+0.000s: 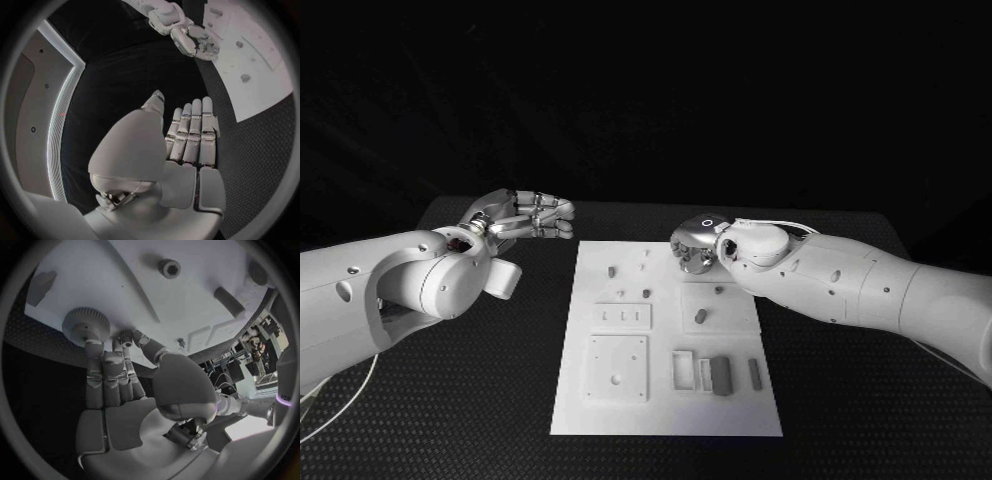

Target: Assemble the parts on the task board

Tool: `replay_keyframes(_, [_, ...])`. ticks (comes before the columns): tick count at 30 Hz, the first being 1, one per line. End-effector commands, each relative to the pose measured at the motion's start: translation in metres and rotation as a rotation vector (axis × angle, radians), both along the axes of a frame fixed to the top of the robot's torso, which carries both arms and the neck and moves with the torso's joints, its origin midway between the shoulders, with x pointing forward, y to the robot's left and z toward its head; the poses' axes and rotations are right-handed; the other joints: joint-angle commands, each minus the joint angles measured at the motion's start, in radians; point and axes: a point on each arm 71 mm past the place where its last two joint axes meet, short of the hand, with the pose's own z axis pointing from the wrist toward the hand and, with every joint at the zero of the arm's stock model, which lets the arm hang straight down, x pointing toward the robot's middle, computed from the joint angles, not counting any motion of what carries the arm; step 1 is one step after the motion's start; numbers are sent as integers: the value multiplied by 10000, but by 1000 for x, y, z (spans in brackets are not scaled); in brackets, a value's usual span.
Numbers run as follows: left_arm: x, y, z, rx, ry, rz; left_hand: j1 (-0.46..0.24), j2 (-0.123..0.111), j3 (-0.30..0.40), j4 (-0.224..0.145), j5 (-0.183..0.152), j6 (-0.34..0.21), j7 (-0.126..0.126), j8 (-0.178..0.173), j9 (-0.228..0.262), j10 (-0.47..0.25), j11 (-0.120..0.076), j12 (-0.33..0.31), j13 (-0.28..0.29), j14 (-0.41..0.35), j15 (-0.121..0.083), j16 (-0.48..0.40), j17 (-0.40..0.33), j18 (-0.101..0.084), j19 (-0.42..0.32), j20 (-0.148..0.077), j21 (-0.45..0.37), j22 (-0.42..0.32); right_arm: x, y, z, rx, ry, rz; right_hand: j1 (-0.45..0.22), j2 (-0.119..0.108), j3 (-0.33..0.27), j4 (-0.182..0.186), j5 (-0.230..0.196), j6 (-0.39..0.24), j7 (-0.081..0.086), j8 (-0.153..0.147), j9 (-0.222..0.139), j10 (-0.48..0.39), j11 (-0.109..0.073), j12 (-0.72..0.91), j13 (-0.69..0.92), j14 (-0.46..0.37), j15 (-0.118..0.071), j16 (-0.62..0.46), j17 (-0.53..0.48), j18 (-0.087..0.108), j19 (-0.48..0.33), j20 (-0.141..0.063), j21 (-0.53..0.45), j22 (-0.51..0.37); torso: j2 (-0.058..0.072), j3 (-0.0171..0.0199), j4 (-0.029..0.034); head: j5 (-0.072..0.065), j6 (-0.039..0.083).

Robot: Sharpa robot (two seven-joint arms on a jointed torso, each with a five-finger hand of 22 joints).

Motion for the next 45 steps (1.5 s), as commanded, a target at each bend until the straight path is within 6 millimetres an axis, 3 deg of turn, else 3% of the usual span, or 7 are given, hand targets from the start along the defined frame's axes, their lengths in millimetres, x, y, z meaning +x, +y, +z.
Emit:
replay_keyframes(1, [-1,-2,2,-32,-63,-150,-101,20,-66,4,-33,-32,107,-49,-10,34,61,-53,-10,28,22,-37,10,103,69,33,-65,-15,-6,-3,-19,-693,687,-76,12,26,137,10,10,108,-1,44,17,132,9,10,-1,-23,-62,48,-30,1015,-54,1,72,204,43,7,-1,0,-8])
replay_keyframes(6, [-1,-1,2,-31,-52,-144,-109,16,-67,3,-34,-34,107,-52,-13,35,60,-58,-10,27,23,-42,12,103,69,34,-68,-16,-7,-4,-20,-727,613,-80,-21,-1,264,10,10,271,-62,111,56,354,-65,104,69,-19,-132,106,-63,1015,-34,15,133,207,71,13,-33,-3,23])
replay_keyframes(18, [-2,2,2,-23,-29,-104,-121,14,-65,1,-36,-35,104,-56,-18,37,57,-69,-12,24,24,-54,16,104,67,35,-76,-19,-10,-1,-17,-815,178,32,-25,6,324,5,10,320,-85,128,72,439,-102,137,104,-16,-167,135,-79,1015,-24,13,164,207,126,11,-7,-46,81])
replay_keyframes(19, [-2,2,2,-25,-27,-108,-121,13,-66,1,-36,-35,104,-56,-18,37,56,-70,-12,24,24,-54,16,104,67,35,-76,-19,-10,-1,-17,-797,112,39,253,21,466,-32,30,525,-177,248,132,799,-215,336,208,-13,-255,156,-80,1014,-37,-26,175,213,127,11,-10,-44,88])
replay_keyframes(26, [-3,2,2,-35,-26,-113,-129,1,-67,-1,-41,-40,98,-62,-24,30,53,-86,-17,16,26,-69,18,103,60,37,-87,-24,-11,1,-12,-674,-457,76,504,-34,820,-11,12,852,-301,398,258,1217,-431,551,434,-12,-484,229,-135,1015,-11,-7,300,212,153,-4,-7,-54,129])
replay_keyframes(45, [-4,4,2,-39,-30,-73,-136,-8,-63,-2,-43,-43,96,-68,-32,28,52,-103,-20,15,28,-84,24,104,59,39,-97,-27,-19,11,-1,-191,-1336,250,438,-116,971,-14,12,1089,-392,440,338,1434,-547,647,663,-1,-601,353,-187,1015,30,18,465,207,182,-8,13,-70,181])
